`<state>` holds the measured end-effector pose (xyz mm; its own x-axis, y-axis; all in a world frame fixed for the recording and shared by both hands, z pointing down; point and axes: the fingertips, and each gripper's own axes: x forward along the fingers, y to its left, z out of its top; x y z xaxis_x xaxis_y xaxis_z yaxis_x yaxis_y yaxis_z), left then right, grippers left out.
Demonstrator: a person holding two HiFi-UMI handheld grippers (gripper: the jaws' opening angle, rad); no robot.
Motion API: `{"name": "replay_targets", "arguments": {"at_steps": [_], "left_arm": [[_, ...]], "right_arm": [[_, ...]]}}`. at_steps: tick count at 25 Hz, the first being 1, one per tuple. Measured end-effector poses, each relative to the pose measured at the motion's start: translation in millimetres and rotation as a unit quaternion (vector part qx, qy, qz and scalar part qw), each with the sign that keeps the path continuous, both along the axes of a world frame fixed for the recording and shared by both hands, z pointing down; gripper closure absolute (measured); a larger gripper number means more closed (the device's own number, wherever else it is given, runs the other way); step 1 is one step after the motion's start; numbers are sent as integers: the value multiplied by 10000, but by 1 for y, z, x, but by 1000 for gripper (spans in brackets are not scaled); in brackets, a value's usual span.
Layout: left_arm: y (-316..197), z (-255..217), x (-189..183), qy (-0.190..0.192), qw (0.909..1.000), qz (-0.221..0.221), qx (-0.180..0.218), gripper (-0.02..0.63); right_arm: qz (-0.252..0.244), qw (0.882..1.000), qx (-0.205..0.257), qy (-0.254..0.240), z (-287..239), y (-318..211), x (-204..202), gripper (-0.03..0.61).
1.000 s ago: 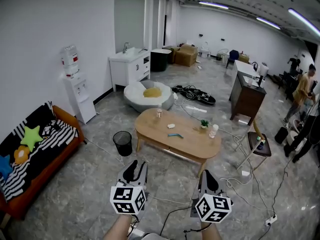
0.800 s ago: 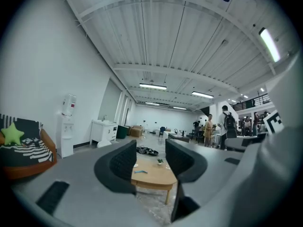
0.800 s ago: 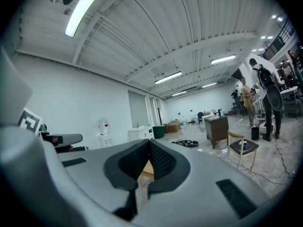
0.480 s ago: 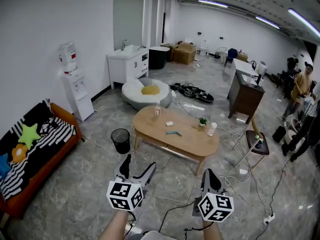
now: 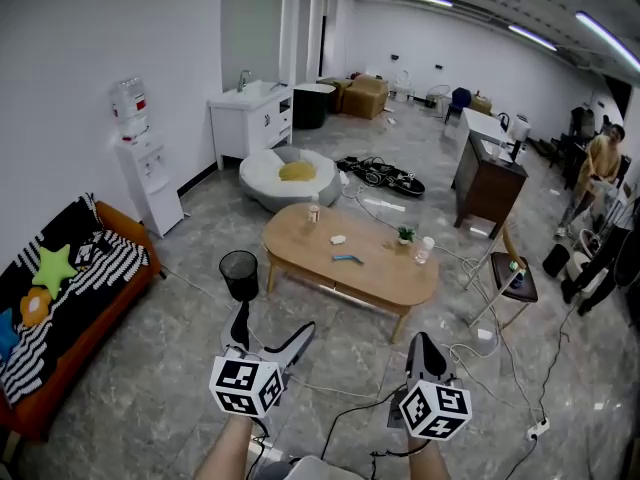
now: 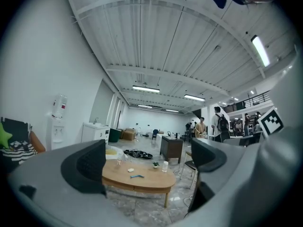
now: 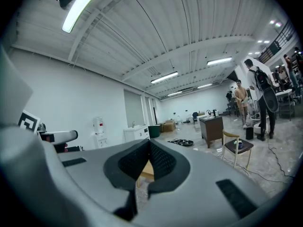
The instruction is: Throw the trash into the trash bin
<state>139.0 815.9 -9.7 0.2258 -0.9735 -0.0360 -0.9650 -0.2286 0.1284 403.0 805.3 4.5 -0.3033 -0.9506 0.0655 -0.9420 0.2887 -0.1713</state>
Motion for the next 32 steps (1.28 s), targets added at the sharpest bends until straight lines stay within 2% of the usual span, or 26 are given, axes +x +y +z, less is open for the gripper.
{"name": "replay_targets", "arguments": {"at_steps": [9, 15, 20, 26, 32], "left_arm": [[-14, 7, -42, -53, 9999, -116, -85, 71], [-24, 24, -66, -278, 9987, -184, -394, 73], [-33, 27, -70, -257, 9984, -168, -472, 74], [-62, 36, -76, -218, 9980, -170, -569, 74], [-120, 45, -82, -190, 9975, -277, -624, 74]], "right_arm": [[152, 9999, -34, -22, 3, -9, -25, 577], [253, 9995, -145, -114, 17, -10, -37, 577], [311, 9988, -343, -141, 28, -17, -35, 577], [271, 9988, -392, -124, 33, -44, -41, 577], [317, 9976, -588, -183, 49, -106, -37, 577]]}}
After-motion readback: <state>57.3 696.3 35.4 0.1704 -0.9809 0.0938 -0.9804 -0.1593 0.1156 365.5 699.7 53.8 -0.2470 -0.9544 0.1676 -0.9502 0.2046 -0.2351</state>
